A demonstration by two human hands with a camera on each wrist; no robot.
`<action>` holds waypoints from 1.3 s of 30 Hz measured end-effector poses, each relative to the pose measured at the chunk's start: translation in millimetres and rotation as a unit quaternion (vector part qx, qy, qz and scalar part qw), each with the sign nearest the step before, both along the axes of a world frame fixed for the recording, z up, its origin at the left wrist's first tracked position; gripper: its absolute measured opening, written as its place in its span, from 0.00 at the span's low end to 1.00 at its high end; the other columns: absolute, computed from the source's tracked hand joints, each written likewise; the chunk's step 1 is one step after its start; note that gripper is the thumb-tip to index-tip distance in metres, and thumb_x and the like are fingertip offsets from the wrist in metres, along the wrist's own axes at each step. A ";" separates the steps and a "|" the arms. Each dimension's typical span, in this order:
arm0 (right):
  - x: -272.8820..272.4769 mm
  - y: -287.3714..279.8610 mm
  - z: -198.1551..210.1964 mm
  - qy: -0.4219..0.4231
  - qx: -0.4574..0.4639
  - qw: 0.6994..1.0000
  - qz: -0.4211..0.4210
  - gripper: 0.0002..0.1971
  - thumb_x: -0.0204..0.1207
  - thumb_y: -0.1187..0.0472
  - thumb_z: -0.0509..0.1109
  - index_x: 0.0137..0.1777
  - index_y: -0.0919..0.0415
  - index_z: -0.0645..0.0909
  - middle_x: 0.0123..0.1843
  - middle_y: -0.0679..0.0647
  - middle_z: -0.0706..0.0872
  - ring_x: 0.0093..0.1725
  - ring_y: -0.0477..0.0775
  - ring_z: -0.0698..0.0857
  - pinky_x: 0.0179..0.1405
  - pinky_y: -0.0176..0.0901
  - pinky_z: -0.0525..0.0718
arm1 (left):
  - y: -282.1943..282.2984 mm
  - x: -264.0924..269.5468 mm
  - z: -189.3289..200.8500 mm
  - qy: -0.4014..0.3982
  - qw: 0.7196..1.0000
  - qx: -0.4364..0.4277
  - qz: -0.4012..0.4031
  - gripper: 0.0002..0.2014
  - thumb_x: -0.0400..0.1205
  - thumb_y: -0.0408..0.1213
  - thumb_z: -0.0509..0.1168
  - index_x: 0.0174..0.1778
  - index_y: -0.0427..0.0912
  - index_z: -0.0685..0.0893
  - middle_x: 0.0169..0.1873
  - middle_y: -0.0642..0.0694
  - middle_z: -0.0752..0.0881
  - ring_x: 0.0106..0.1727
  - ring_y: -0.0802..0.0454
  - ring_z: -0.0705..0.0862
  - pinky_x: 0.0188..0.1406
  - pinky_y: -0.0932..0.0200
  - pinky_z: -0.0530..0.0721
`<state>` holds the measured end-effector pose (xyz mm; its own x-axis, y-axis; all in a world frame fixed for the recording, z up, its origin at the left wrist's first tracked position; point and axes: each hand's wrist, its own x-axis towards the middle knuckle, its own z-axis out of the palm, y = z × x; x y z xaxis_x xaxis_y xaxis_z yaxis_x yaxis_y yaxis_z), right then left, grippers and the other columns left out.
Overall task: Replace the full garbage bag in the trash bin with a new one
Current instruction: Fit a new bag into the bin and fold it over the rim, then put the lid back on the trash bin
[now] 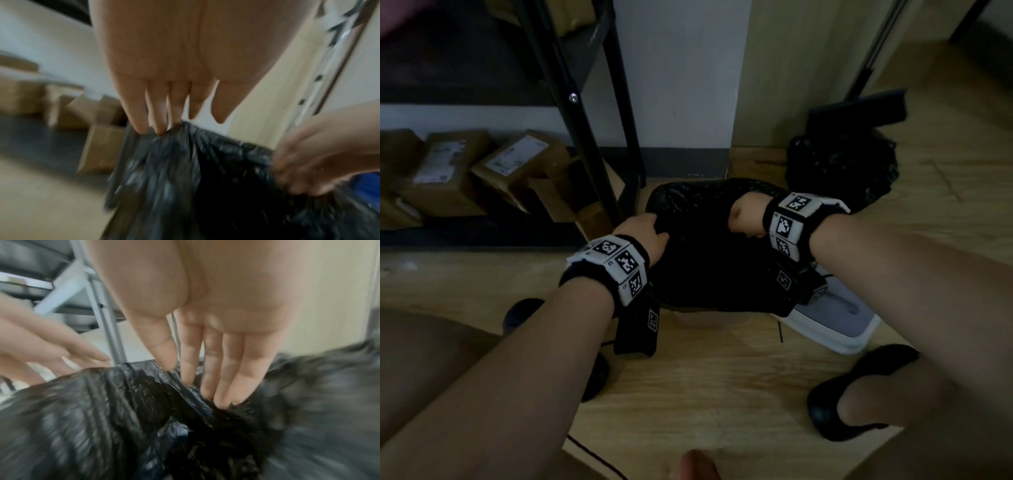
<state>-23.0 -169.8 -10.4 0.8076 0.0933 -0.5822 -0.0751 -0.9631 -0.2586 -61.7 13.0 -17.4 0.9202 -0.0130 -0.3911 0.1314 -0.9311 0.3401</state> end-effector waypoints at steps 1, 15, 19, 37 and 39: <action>-7.8 -4.4 5.4 0.010 -0.001 1.000 0.007 0.11 0.83 0.62 0.59 0.50 0.70 0.79 0.44 0.65 0.82 0.45 0.61 0.82 0.37 0.41 0.76 | -1.2 -4.9 -4.1 0.016 1.000 -0.007 0.012 0.24 0.86 0.42 0.55 0.77 0.36 0.66 0.75 0.34 0.72 0.74 0.37 0.72 0.68 0.52 0.73; -92.0 -82.8 19.5 -0.079 -0.015 0.993 -0.086 0.16 0.82 0.62 0.57 0.54 0.71 0.84 0.56 0.64 0.86 0.57 0.62 0.84 0.56 0.48 0.82 | -55.1 -23.6 24.3 -0.063 0.995 -0.016 -0.077 0.27 0.83 0.47 0.57 0.76 0.38 0.68 0.73 0.33 0.72 0.72 0.34 0.74 0.72 0.45 0.74; -102.2 -107.6 10.4 -0.072 -0.035 0.986 -0.146 0.14 0.82 0.61 0.57 0.39 0.67 0.77 0.39 0.61 0.78 0.44 0.58 0.77 0.42 0.44 0.74 | -101.1 -37.5 23.3 -0.061 0.985 -0.030 -0.157 0.26 0.84 0.45 0.57 0.77 0.40 0.68 0.75 0.37 0.71 0.74 0.39 0.73 0.75 0.51 0.72; -119.1 -238.5 -131.2 0.083 -0.015 0.888 -0.453 0.10 0.76 0.62 0.65 0.36 0.65 0.70 0.35 0.61 0.76 0.34 0.59 0.79 0.45 0.46 0.79 | -289.0 -56.0 -65.8 0.115 0.936 0.084 -0.323 0.19 0.86 0.45 0.54 0.64 0.36 0.77 0.66 0.36 0.77 0.63 0.39 0.79 0.63 0.48 0.80; -113.5 -250.9 -165.5 0.114 0.012 0.867 -0.485 0.12 0.71 0.61 0.69 0.52 0.63 0.75 0.48 0.63 0.83 0.49 0.65 0.85 0.56 0.56 0.82 | -300.8 -51.7 -80.8 0.134 0.936 0.108 -0.307 0.20 0.86 0.45 0.52 0.67 0.35 0.75 0.69 0.36 0.75 0.66 0.39 0.77 0.65 0.49 0.77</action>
